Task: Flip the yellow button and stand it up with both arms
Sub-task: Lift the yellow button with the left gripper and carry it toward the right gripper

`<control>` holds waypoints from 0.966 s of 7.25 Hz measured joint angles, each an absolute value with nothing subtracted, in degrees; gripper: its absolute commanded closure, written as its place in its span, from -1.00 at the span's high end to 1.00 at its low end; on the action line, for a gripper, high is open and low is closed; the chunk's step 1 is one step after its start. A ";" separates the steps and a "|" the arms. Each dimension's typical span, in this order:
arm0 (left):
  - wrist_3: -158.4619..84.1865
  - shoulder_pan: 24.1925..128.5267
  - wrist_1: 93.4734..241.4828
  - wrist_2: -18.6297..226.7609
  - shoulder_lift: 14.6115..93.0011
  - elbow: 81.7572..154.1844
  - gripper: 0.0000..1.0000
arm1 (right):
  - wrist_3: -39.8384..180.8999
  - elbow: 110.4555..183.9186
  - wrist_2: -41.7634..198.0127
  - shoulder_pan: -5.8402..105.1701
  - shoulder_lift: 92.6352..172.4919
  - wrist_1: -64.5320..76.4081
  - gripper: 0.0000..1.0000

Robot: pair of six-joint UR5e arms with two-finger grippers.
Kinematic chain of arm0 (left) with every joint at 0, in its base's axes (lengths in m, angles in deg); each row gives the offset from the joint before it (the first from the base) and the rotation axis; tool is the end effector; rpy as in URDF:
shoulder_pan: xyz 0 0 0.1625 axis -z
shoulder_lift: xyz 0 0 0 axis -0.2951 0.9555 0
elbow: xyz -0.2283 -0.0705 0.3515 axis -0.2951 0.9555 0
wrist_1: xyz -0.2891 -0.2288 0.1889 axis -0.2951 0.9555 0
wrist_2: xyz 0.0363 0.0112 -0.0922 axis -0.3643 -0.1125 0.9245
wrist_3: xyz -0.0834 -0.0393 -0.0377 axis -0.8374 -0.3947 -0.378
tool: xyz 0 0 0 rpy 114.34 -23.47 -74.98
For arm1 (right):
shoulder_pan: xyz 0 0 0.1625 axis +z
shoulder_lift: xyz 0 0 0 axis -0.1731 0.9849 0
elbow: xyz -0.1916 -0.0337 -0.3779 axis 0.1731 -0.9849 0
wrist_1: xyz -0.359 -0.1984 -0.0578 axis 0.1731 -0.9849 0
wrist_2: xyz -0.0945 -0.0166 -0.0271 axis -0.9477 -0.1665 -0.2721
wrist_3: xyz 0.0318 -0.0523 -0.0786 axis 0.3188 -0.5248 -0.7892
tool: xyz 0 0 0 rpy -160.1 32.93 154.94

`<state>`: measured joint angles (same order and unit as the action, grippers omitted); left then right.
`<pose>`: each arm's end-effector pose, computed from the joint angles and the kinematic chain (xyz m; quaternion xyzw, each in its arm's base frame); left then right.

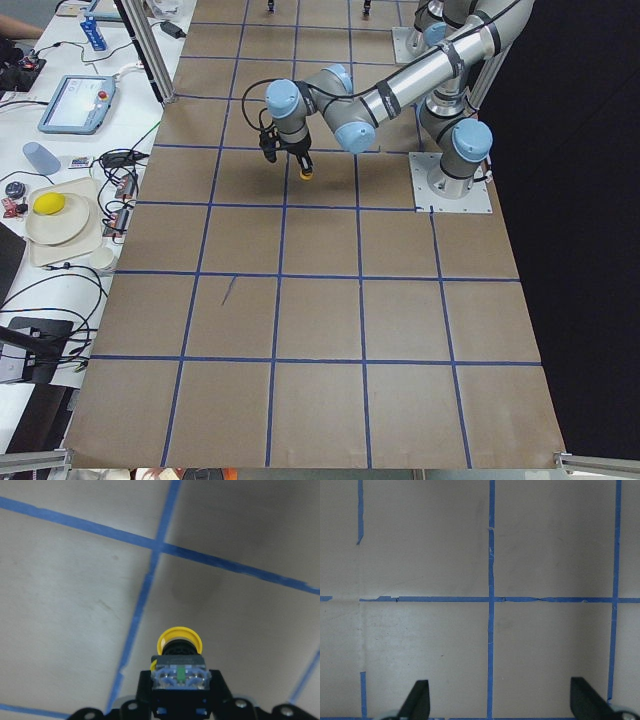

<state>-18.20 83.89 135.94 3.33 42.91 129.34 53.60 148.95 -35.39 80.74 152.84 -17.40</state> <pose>0.0579 -0.5192 0.3205 0.1760 -0.9704 -0.1106 0.1230 0.1386 -0.4974 0.4666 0.0097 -0.9988 0.0480 0.0042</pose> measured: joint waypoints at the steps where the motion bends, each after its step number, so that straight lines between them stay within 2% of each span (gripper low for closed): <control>1: -21.64 85.00 142.84 10.90 42.89 126.28 -0.96 | 53.75 148.94 -35.42 80.74 152.84 -17.38 1.00; 3: -24.05 86.27 151.15 27.09 42.89 123.97 -0.96 | 54.35 148.94 -35.50 80.64 152.94 -17.12 1.00; 7: -26.06 94.18 153.63 50.19 42.45 124.34 -0.95 | 54.53 148.58 -27.49 75.12 153.20 -14.01 1.00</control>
